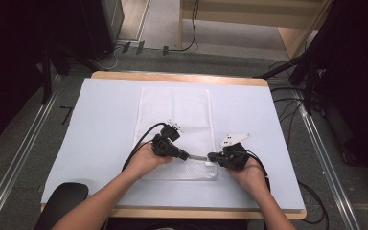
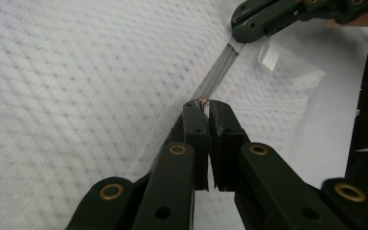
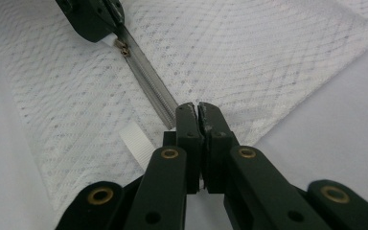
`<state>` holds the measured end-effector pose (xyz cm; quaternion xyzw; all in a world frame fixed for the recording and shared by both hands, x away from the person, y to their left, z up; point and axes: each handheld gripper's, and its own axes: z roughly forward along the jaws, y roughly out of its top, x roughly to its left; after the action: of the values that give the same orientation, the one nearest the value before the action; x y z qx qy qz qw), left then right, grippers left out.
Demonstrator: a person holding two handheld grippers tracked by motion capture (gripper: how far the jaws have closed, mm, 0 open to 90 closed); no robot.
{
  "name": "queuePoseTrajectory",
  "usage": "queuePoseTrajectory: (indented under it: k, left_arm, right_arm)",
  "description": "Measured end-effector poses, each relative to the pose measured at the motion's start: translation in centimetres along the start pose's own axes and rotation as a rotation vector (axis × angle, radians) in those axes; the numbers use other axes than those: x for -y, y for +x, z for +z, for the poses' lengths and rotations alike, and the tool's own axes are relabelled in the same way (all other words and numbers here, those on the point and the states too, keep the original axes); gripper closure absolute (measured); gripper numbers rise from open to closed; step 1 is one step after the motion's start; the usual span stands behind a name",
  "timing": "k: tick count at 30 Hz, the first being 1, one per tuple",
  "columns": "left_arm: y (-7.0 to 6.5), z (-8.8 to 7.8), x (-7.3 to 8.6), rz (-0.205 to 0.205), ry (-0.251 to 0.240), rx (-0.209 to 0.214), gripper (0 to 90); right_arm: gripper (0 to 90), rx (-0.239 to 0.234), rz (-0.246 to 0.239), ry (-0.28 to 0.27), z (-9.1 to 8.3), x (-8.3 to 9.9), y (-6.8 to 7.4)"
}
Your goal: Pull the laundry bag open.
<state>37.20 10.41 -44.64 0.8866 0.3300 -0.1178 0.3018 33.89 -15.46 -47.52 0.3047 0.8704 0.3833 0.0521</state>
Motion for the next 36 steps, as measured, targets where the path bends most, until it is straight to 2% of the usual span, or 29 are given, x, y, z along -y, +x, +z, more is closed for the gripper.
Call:
queuePoseTrajectory:
  k: [3,4,5,6,9,12,13,16,17,22,26,31,35,36]
  left_arm:
    - [0.5,-0.8,0.3,-0.019,-0.001,0.002,88.4]
    - [0.6,-0.9,0.3,-0.028,-0.006,0.020,88.4]
    - [0.5,-1.0,0.4,-0.023,0.003,-0.004,88.4]
    - [0.4,-1.0,0.5,-0.008,0.015,-0.006,88.4]
    - [0.7,-1.5,0.7,-0.016,0.022,-0.025,88.4]
    - [1.5,-2.3,1.1,-0.051,0.013,-0.007,88.3]
    - [1.6,-2.5,1.2,-0.057,0.011,0.008,88.3]
    - [1.9,-2.9,1.7,-0.053,0.027,0.002,88.3]
    - [2.1,-3.1,1.8,-0.066,0.018,0.014,88.4]
    - [2.3,-3.4,2.2,-0.066,0.017,-0.001,88.3]
    - [3.3,-4.4,3.1,-0.083,0.017,-0.008,88.3]
    - [3.7,-5.0,3.6,-0.098,0.010,-0.007,88.3]
    - [4.2,-5.6,4.2,-0.105,0.015,-0.026,88.3]
    - [4.4,-5.8,4.4,-0.115,0.014,-0.018,88.3]
  right_arm:
    - [89.5,0.002,0.001,0.001,0.0,0.0,0.0]
    - [89.5,0.001,0.002,0.003,0.0,0.0,0.0]
    - [89.5,0.001,0.004,0.002,0.0,-0.1,0.1]
    - [89.5,0.000,0.000,0.005,0.0,-0.1,0.0]
    - [89.7,-0.019,0.010,0.007,0.0,-0.1,-0.2]
    - [89.7,-0.008,0.010,-0.008,0.0,0.1,-0.1]
    - [89.7,-0.008,0.010,-0.008,0.0,0.1,-0.1]
    - [89.7,-0.002,0.001,-0.020,0.0,0.3,0.0]
    - [89.6,-0.010,0.004,-0.022,0.0,0.3,-0.1]
    - [89.6,-0.010,0.002,-0.025,0.0,0.3,-0.1]
    - [89.6,-0.020,0.013,-0.023,0.0,0.3,-0.3]
    - [89.6,-0.024,0.014,-0.020,0.0,0.3,-0.3]
    - [89.6,-0.026,0.013,-0.016,0.0,0.2,-0.4]
    - [89.6,-0.027,0.013,-0.014,0.0,0.2,-0.4]
